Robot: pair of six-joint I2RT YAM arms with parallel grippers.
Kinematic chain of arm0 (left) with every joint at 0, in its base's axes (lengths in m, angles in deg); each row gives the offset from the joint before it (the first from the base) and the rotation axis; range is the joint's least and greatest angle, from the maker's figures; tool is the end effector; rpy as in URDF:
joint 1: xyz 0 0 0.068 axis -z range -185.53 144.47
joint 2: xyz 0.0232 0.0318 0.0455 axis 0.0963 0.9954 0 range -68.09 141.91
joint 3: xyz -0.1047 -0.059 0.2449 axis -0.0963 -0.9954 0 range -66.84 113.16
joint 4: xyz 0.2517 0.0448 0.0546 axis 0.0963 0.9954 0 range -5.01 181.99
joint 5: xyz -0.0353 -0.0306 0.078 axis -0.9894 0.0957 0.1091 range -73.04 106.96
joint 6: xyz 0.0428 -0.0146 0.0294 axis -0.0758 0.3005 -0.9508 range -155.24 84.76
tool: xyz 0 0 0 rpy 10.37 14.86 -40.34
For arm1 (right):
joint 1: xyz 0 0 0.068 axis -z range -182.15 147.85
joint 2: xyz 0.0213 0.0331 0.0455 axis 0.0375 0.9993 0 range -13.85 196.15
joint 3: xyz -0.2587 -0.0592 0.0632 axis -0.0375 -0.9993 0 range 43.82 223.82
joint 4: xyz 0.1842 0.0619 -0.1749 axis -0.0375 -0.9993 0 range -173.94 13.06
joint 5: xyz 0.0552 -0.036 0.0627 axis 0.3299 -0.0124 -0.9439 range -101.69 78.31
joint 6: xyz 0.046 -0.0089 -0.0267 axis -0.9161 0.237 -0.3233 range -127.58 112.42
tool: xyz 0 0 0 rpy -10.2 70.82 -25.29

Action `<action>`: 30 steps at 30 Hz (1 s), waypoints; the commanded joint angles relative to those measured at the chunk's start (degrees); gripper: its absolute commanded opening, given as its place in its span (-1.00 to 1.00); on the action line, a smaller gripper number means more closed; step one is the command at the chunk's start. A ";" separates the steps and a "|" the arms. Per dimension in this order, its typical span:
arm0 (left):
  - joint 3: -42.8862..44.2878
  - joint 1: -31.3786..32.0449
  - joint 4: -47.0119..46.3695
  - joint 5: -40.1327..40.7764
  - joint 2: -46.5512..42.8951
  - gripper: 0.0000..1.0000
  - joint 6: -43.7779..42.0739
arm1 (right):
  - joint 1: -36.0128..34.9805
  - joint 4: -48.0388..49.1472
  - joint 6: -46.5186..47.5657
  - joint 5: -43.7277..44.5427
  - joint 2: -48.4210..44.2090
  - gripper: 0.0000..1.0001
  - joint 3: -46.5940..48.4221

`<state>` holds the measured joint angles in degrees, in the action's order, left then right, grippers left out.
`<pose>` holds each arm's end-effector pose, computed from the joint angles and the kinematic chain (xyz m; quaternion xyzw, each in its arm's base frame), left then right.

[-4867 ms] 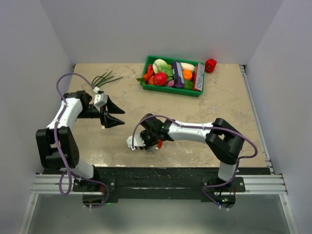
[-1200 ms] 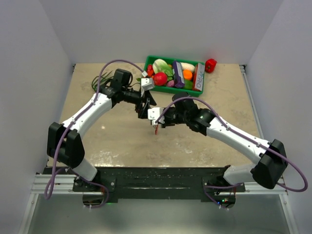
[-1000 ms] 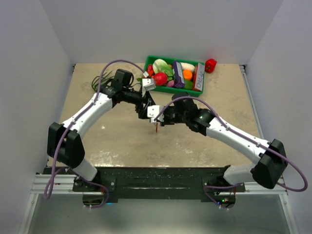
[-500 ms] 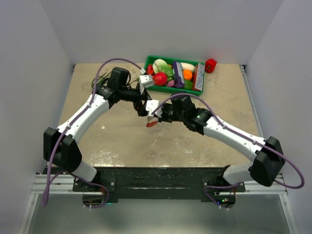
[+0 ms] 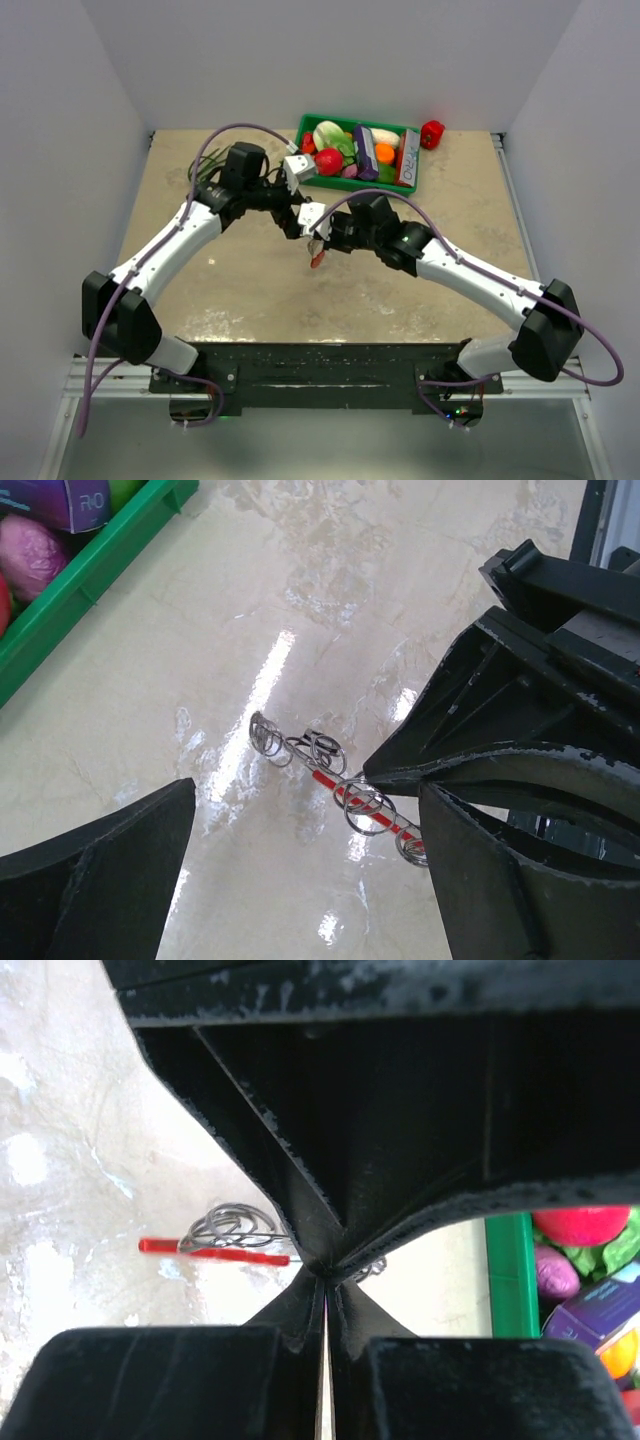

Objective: Remove the keys from the keyring

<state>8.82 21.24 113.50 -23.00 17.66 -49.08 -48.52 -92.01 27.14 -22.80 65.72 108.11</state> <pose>0.2855 -0.1696 0.3297 0.4329 0.7428 -0.3518 0.3703 0.2148 0.2352 0.3114 -0.5979 0.6248 0.1339 0.4840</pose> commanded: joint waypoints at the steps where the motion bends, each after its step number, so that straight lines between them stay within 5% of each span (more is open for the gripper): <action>1: -1.30 1.28 -10.92 -0.20 -7.00 0.96 2.15 | 0.93 6.46 -5.36 -1.63 -1.17 -1.00 2.86; 15: -1.56 -2.68 -15.42 -11.89 -8.59 0.97 9.28 | 2.16 9.44 -6.68 -0.23 -1.79 -1.00 0.92; 30: -3.85 -2.68 -9.88 -4.95 -10.78 0.97 3.30 | 4.62 10.76 -11.34 2.24 -1.26 -1.00 2.42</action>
<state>5.32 18.59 103.73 -29.06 9.42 -43.62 -44.69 -85.06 17.88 -21.64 64.54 108.39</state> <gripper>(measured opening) 0.985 0.007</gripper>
